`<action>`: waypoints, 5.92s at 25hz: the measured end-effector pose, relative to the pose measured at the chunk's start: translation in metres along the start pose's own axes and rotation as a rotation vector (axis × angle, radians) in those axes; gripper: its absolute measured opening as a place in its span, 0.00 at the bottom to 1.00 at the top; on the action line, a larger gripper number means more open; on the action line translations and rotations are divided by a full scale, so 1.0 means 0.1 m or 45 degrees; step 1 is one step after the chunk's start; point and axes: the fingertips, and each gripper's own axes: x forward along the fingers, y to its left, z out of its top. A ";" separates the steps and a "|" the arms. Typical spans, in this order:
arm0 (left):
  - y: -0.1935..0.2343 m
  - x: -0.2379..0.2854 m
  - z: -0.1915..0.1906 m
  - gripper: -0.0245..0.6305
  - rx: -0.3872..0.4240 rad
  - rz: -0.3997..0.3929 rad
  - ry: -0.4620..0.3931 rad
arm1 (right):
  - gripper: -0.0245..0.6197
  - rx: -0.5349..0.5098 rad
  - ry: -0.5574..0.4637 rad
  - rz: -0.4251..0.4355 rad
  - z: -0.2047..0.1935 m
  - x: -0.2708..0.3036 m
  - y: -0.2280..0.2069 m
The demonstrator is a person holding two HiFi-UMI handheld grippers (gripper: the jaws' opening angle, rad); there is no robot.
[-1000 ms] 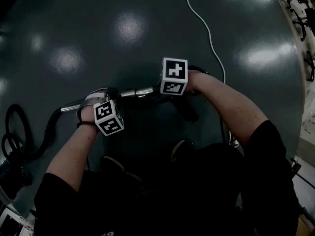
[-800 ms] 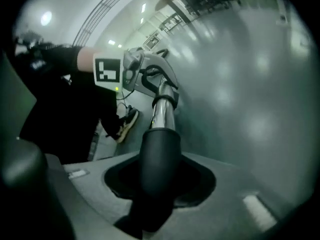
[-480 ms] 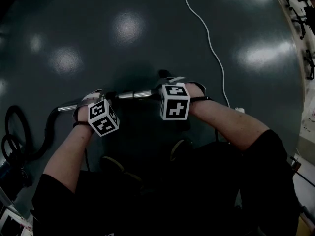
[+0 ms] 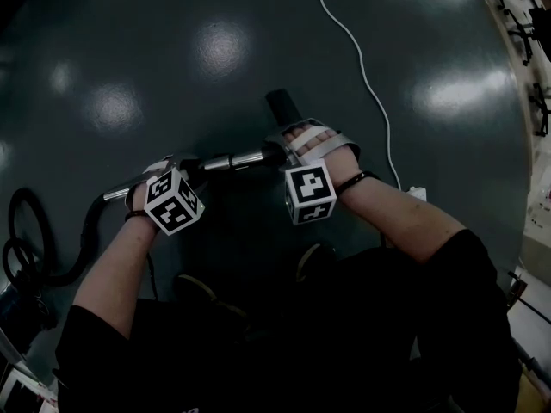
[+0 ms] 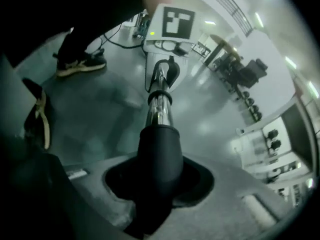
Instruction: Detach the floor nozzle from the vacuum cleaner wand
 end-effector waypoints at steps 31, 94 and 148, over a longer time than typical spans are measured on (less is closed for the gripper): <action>0.07 -0.04 -0.05 0.30 -0.008 0.031 -0.025 | 0.21 0.291 -0.073 0.100 -0.32 -0.29 -0.05; -1.41 -6.63 1.63 0.32 -1.019 0.705 -0.816 | 0.46 2.182 -0.476 0.050 0.90 -5.76 -0.36; -3.90 -8.88 4.36 0.04 -0.271 0.604 -1.558 | 0.04 1.195 -1.496 -0.463 2.60 -9.73 -0.73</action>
